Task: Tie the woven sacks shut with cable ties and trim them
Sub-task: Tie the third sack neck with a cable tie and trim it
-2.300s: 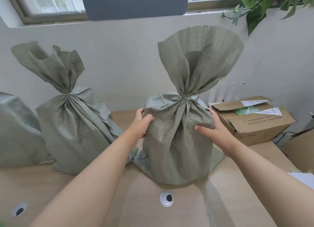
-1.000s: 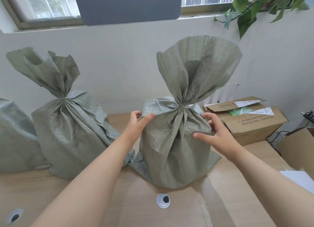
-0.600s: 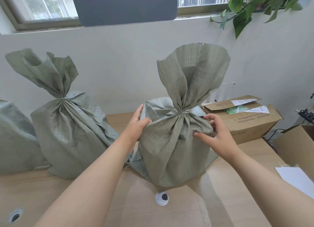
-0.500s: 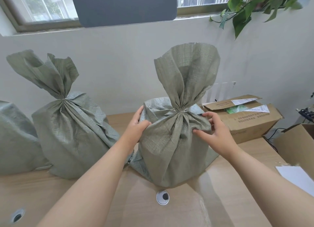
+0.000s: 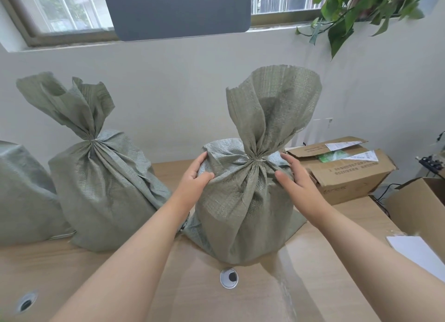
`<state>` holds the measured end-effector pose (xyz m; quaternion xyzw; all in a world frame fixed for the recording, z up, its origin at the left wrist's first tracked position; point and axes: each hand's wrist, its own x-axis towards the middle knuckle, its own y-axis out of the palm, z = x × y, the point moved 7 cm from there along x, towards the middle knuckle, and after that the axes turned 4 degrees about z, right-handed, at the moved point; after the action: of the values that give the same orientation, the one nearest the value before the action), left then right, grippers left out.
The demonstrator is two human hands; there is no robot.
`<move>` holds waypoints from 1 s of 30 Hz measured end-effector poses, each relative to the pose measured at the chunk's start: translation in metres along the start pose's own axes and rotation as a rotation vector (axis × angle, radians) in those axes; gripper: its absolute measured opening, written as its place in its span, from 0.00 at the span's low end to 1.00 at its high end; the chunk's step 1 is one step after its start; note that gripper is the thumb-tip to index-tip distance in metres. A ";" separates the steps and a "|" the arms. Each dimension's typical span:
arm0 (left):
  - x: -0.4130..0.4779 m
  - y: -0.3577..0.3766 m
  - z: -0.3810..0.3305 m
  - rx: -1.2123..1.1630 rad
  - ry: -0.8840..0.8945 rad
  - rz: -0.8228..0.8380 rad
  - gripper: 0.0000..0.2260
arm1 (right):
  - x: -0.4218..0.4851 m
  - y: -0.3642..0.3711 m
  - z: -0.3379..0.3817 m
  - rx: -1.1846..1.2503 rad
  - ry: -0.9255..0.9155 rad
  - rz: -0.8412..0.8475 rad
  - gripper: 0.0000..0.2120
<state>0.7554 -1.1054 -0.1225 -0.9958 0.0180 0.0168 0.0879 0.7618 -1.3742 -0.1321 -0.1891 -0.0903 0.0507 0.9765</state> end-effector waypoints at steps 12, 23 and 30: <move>-0.019 0.002 0.003 0.047 -0.006 -0.033 0.26 | -0.009 0.011 -0.010 0.018 0.118 0.011 0.22; -0.006 -0.002 -0.018 0.240 0.016 -0.065 0.19 | -0.001 0.001 0.011 -0.107 0.061 0.006 0.22; -0.004 -0.005 -0.024 0.265 -0.034 -0.090 0.15 | 0.001 -0.003 0.021 -0.115 0.074 -0.012 0.23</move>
<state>0.7523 -1.1042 -0.0975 -0.9749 -0.0262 0.0270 0.2196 0.7586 -1.3692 -0.1121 -0.2460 -0.0581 0.0328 0.9670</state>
